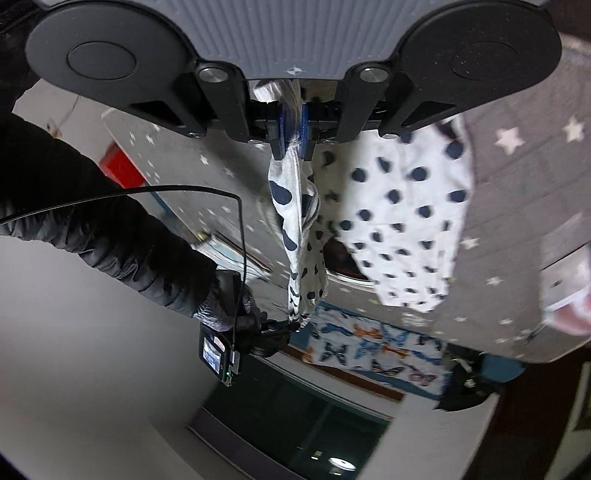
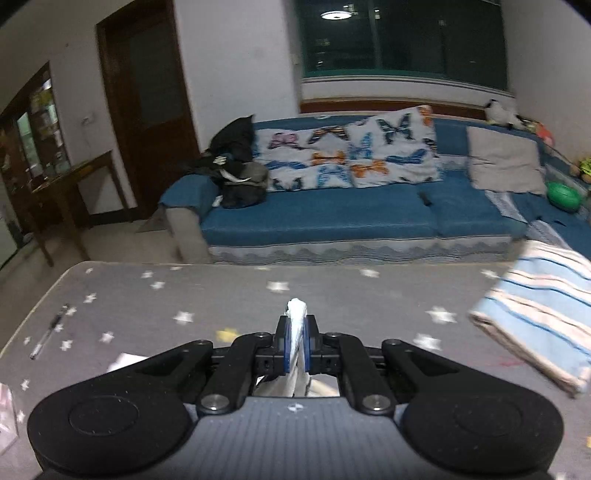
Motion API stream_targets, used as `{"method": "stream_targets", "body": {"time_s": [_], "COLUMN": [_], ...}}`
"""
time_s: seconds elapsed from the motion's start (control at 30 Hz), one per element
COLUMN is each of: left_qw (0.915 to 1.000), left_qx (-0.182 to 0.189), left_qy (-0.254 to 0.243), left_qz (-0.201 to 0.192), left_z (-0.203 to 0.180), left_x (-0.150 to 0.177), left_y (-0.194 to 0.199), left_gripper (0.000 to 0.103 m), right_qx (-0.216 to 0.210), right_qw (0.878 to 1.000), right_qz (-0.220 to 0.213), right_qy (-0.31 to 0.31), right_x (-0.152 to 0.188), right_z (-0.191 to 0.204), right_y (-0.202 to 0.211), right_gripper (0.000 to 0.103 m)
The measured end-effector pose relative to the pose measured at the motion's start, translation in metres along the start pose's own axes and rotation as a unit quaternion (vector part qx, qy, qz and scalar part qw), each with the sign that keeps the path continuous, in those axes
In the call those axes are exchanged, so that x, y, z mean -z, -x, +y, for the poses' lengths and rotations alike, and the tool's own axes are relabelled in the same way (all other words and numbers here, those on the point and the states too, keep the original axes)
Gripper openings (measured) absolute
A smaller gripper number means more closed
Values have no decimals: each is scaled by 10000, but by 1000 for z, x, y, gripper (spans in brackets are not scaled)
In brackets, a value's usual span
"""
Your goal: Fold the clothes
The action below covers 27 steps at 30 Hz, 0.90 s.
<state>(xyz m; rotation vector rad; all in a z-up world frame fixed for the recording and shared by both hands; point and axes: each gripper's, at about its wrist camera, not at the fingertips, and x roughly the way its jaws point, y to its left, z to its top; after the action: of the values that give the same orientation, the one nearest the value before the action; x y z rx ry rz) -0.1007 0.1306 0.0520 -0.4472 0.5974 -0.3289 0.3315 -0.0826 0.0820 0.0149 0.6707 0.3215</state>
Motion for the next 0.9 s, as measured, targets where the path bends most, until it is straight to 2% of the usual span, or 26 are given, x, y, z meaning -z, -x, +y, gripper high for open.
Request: {"method": "stream_targets", "body": {"time_s": [0.23, 0.5, 0.6, 0.73, 0.9], "left_qw": [9976, 9922, 9899, 9892, 9899], "left_qx": [-197, -384, -451, -475, -497], "left_qy": [662, 1189, 1342, 1383, 1330], "left_qz": [-110, -23, 3, 40, 20], "left_z": [35, 58, 63, 66, 65], "left_x": [10, 25, 31, 37, 37], "left_y": [19, 24, 25, 25, 25], "left_gripper": [9, 9, 9, 10, 10], "right_qx": [-182, -566, -863, -1045, -1522], "right_qw": [9984, 9940, 9912, 9876, 9738], "right_qz": [310, 697, 790, 836, 1284], "right_qy": [446, 623, 627, 821, 1099], "right_x": [7, 32, 37, 36, 49], "right_z": [95, 167, 174, 165, 162], "right_y": [-62, -111, -112, -94, -69], "right_gripper": [6, 8, 15, 16, 18]}}
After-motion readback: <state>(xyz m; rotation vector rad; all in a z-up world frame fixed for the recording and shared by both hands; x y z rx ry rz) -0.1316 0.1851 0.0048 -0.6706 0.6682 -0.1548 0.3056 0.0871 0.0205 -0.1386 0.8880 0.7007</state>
